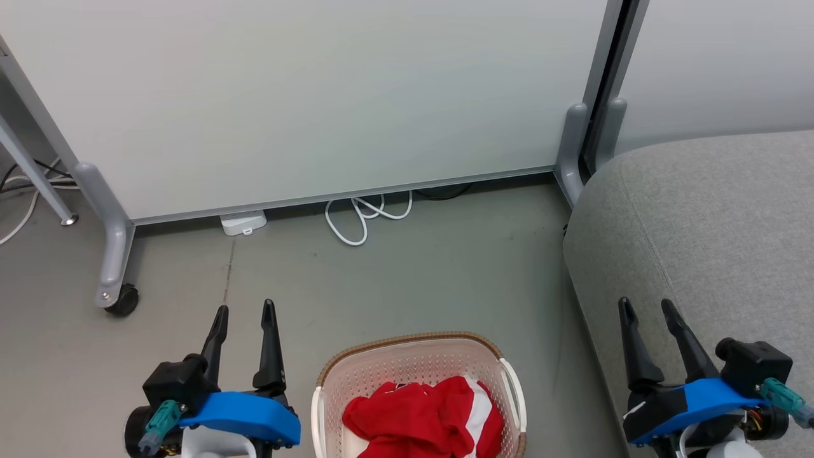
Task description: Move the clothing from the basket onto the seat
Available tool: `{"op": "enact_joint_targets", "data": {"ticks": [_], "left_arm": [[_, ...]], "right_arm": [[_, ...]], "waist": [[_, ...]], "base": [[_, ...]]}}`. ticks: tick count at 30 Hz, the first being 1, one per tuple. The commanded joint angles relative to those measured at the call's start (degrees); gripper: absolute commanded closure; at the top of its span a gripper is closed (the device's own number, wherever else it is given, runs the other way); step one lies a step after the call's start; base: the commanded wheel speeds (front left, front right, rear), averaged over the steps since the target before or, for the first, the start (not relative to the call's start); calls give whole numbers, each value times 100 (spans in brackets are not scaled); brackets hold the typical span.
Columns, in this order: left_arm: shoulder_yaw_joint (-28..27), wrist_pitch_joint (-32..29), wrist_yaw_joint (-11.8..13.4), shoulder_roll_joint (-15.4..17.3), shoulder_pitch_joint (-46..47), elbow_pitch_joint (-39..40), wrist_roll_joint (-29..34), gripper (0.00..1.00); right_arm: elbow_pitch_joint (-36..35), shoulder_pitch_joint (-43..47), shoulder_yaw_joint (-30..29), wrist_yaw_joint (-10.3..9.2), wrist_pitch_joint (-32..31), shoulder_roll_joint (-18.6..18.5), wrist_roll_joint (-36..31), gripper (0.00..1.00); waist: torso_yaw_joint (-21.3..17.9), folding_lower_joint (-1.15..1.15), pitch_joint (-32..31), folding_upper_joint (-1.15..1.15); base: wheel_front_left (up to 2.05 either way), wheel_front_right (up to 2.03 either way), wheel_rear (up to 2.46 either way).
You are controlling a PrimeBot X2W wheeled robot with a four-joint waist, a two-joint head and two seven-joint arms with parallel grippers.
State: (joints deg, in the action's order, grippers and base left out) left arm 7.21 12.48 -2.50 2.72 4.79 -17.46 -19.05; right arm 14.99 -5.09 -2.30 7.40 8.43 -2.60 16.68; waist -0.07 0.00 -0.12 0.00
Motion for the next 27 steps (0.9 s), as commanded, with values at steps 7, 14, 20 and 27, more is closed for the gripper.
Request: {"op": "enact_joint_targets", "data": {"ticks": [7,14,20,27], "left_arm": [[43,111,51,24,45,-18,248,0],[89,193,55,24,61,-58,413,0],[123,246,43,25,71,-90,579,0],[136,280,44,24,59,-129,613,0]], "right_arm": [[-67,-50,1,13,92,-41,-384,0],[-67,-60,8,14,133,-42,-673,0],[-54,-61,21,12,186,-43,-887,0],[-38,-47,13,10,212,-43,-984,0]], "waist": [[-6,0,-11,0],[6,0,-20,0],[16,0,-37,0],[31,0,-45,0]], "base": [[0,0,0],[0,0,0],[0,0,0],[0,0,0]]}}
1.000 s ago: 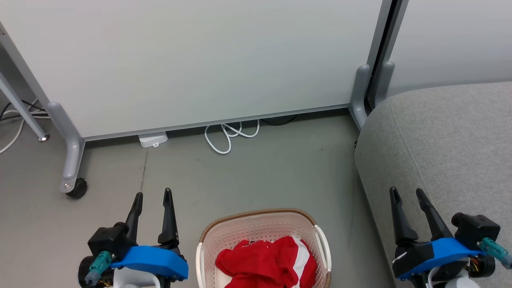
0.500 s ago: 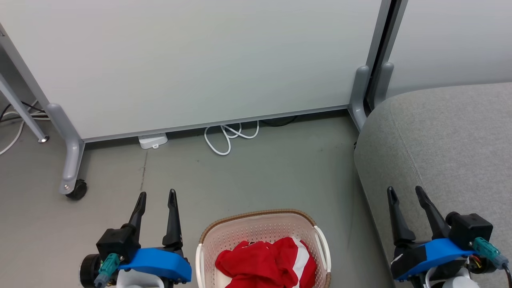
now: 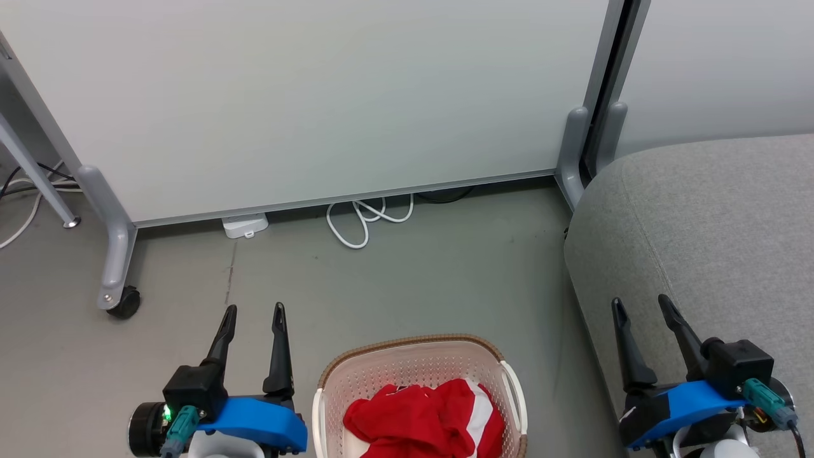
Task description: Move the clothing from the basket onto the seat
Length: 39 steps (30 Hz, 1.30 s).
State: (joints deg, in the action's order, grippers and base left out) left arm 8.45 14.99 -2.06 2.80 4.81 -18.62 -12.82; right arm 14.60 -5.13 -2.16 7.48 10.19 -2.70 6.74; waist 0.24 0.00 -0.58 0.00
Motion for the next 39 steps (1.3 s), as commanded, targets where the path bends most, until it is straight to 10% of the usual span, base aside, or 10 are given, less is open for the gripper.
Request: {"op": "enact_joint_targets", "data": {"ticks": [1,17,39], "left_arm": [[4,30,-4,16,55,-17,-13,0],[89,29,-58,13,97,-101,-58,0],[575,-23,-395,304,1682,-1562,264,0]], "right_arm": [[-2,-39,1,3,32,-34,17,0],[-120,-183,116,3,-6,-33,45,0],[-637,-2034,680,3,268,-27,144,0]], "waist": [[3,0,0,0],[-136,0,298,0],[-1290,0,3234,0]], "base": [[0,0,0],[0,0,0],[0,0,0]]}}
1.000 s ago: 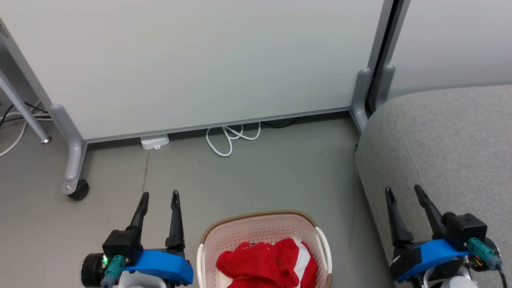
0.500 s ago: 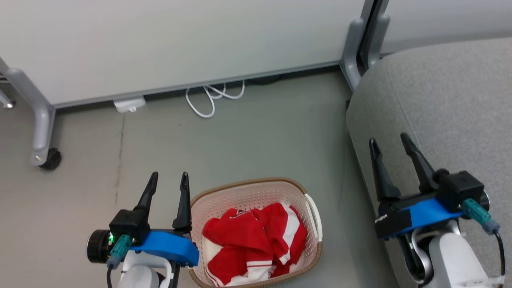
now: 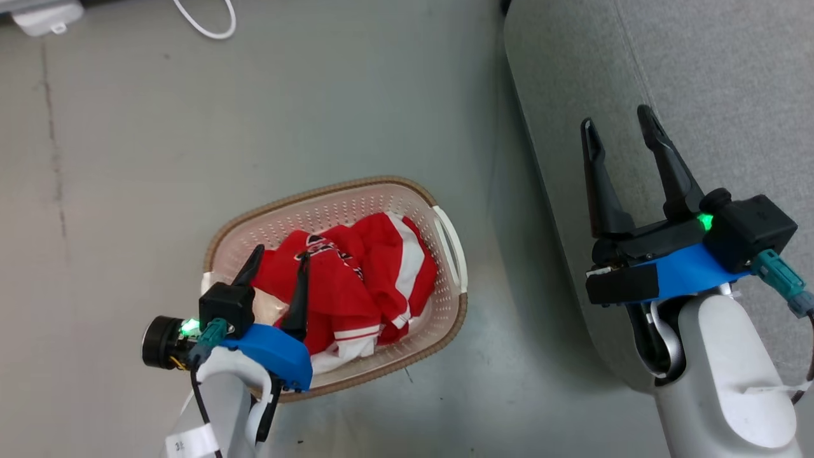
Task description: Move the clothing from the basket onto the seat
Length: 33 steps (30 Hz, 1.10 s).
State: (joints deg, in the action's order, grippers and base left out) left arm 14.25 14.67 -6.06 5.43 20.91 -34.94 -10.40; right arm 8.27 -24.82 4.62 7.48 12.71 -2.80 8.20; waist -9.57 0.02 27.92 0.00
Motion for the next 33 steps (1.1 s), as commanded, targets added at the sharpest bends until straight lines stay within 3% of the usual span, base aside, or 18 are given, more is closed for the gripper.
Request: {"op": "enact_joint_targets", "data": {"ticks": [1,12,33], "left_arm": [[34,-19,-13,62,160,-64,32,0],[266,-421,-98,183,1072,-1439,-102,0],[-9,-809,916,296,2074,-2929,-275,0]], "right_arm": [[5,-130,16,3,52,-17,31,0],[167,-499,343,3,235,-13,449,0],[-71,-717,753,3,256,-13,920,0]], "waist": [[-363,-2,491,0],[-840,-2,1362,0],[-1232,-2,2160,0]], "base": [[0,0,0],[0,0,0],[0,0,0]]}}
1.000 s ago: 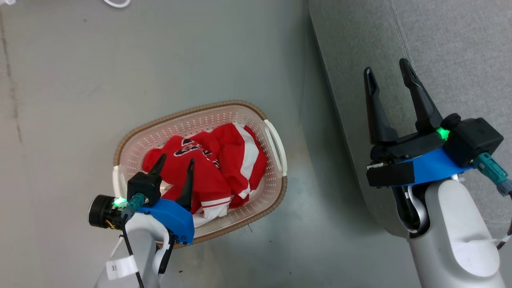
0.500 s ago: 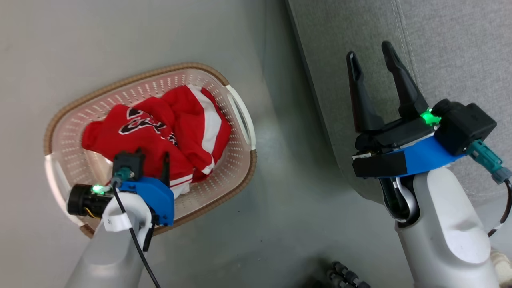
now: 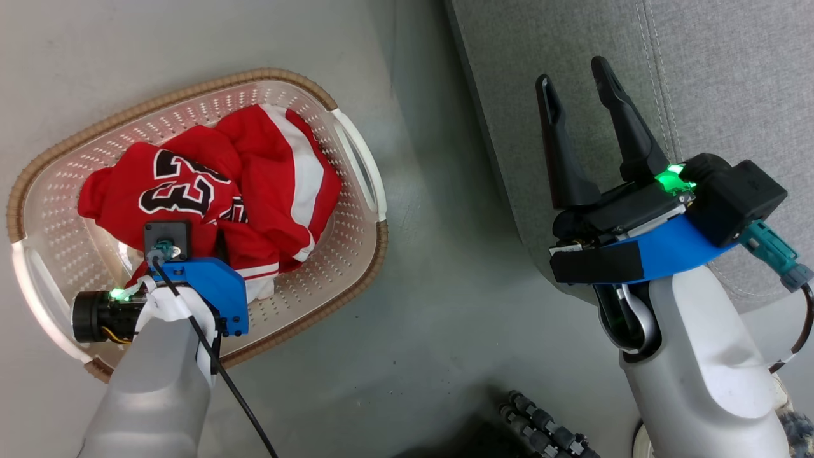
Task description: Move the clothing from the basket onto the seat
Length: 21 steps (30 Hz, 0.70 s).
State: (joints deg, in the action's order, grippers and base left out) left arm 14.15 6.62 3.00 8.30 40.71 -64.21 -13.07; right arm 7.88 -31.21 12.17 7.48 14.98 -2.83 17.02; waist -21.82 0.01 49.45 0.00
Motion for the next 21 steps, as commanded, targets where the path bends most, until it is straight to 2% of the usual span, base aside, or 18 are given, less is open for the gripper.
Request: {"op": "enact_joint_targets", "data": {"ticks": [1,5,6,7,8,9,21], "left_arm": [[-14,-36,44,7,120,-51,-40,0],[-9,-75,41,-5,198,-210,-91,0],[-2,-68,35,-6,220,-235,-99,8],[11,-41,25,-7,238,-257,-97,51],[24,-5,22,-7,249,-275,-91,90],[32,12,16,-7,257,-299,-95,100],[93,108,-93,-58,405,-551,-193,100]], "right_arm": [[-38,-79,10,3,29,-10,43,0],[-42,-70,41,3,29,-10,71,0],[-37,-69,46,3,29,-10,74,0],[-31,-72,46,3,29,-10,74,0],[-25,-79,45,3,29,-10,74,0],[-20,-86,42,3,29,-10,74,0],[-32,-91,5,3,30,-10,-15,0]], "waist": [[-15,-1,22,0],[-37,-1,48,0],[-38,-1,51,0],[-38,-1,53,0],[-37,-1,54,0],[-35,-1,53,0],[31,-1,4,0]], "base": [[0,0,0],[0,0,0],[0,0,0],[0,0,0],[0,0,0],[0,0,0],[0,0,0]]}}
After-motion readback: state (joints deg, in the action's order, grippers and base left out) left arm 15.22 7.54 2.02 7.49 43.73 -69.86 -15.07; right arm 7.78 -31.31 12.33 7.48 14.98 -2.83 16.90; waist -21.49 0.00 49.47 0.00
